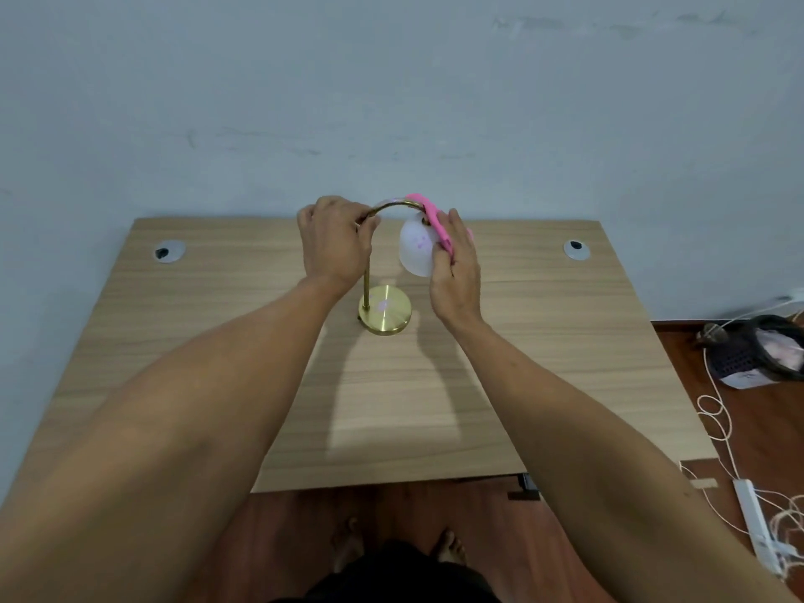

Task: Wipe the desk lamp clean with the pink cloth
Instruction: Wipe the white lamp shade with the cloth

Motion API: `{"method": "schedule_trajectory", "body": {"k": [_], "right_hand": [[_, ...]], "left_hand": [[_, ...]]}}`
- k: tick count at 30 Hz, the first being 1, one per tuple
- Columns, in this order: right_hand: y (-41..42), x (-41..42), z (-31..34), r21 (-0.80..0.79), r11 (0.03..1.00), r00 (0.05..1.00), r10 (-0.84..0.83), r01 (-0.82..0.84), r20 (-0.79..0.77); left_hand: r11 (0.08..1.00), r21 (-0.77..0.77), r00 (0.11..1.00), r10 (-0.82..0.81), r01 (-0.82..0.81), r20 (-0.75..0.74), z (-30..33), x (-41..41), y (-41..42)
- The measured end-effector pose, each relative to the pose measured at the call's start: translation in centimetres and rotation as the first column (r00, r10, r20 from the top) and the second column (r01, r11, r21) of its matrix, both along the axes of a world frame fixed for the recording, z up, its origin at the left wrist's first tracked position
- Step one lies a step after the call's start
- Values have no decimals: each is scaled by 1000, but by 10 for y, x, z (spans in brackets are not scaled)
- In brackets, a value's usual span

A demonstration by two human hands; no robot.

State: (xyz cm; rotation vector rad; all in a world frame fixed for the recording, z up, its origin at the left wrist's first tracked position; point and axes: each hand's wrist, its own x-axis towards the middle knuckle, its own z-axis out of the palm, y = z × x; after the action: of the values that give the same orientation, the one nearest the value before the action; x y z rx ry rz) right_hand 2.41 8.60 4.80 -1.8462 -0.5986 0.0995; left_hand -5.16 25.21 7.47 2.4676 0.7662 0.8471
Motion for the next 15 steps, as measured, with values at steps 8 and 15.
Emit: {"method": "schedule_trajectory", "body": {"k": [8,15], "right_hand": [[10,1,11,-12,1000,1000,17,-17,6],[7,-2,12,105,978,978,-164,178,-128]], "left_hand": [[997,-29,997,-66,66,-27,7,1,1],[988,-53,988,-149,147,-34,13,0,-1]]}}
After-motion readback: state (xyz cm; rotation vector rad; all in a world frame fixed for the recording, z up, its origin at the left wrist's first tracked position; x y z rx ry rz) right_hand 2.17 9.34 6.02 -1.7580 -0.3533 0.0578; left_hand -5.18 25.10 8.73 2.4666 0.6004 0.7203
